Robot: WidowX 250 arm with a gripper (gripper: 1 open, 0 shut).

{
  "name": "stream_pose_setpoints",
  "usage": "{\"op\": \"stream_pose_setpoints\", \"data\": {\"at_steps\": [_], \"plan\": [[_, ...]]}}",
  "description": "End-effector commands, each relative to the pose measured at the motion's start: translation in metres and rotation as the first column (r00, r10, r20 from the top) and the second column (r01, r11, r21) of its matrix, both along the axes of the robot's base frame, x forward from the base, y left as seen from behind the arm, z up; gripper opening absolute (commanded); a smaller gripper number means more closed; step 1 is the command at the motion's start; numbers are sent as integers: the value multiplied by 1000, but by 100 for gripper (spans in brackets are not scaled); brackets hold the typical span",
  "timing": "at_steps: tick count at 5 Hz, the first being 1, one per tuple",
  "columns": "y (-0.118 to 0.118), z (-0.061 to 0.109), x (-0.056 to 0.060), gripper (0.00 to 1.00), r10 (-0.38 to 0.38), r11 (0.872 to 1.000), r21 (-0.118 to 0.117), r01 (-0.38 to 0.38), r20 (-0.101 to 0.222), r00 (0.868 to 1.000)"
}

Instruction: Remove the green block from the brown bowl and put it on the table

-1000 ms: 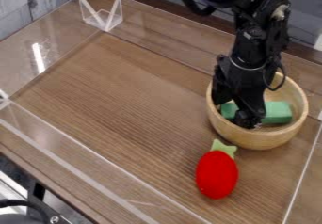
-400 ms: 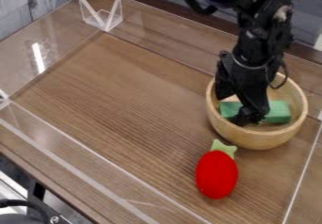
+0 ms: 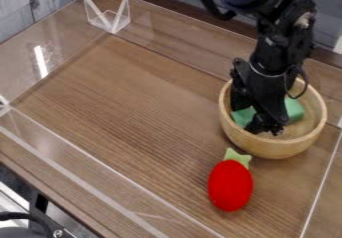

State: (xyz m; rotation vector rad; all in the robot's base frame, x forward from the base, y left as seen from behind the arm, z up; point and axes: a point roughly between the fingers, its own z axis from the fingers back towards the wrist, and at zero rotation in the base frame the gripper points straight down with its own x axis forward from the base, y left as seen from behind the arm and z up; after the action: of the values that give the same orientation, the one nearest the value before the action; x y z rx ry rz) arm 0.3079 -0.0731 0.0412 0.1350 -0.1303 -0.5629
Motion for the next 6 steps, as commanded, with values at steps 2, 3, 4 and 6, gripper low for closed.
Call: {"op": "stream_pose_setpoints", "data": {"at_steps": [2,3,4,6], "plan": [[29,70,-6,0,38,999,-26,-35,125,991],[59,82,-8,0,104,995,-25,-101,137,985],[96,73,-14,0,262,965,-19,-262,130,956],[131,42,-22,0,347,938,-26,-346,97,933]]}}
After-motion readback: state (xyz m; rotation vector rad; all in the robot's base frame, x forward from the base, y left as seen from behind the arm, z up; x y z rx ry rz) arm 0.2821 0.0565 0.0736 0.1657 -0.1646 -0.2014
